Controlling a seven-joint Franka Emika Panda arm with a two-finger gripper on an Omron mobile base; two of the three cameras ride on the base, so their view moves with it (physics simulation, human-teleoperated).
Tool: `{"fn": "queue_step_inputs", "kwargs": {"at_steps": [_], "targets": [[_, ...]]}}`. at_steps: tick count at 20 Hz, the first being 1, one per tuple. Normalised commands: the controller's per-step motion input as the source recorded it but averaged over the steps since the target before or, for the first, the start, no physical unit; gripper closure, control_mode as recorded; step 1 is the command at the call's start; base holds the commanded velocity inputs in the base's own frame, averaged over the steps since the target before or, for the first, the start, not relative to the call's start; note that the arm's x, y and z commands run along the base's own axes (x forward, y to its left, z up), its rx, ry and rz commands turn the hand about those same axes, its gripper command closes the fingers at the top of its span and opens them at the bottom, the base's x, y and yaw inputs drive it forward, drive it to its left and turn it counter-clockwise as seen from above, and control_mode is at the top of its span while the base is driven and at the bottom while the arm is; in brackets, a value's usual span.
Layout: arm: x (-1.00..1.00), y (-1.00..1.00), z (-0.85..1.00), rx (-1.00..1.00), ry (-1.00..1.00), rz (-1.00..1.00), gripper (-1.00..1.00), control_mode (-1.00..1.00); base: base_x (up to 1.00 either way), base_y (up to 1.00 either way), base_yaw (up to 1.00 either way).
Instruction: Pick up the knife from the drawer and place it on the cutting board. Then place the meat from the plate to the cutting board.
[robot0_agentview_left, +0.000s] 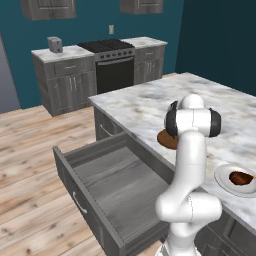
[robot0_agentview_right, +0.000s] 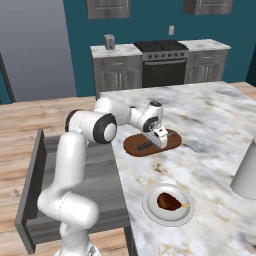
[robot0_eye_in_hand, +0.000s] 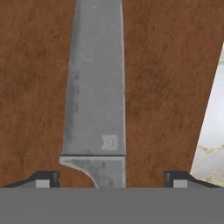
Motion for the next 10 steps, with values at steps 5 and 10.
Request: {"fn": "queue_step_inputs", "kwargs": {"at_steps": [5, 10], "targets": [[-0.13, -0.05, 0.64, 0.00, -0.05, 0.00, -1.00, -1.00, 0.00, 0.00, 0.00], [-0.63, -0.32, 0.59, 0.00, -0.01, 0.00, -1.00, -1.00, 0.00, 0.00, 0.00]]}}
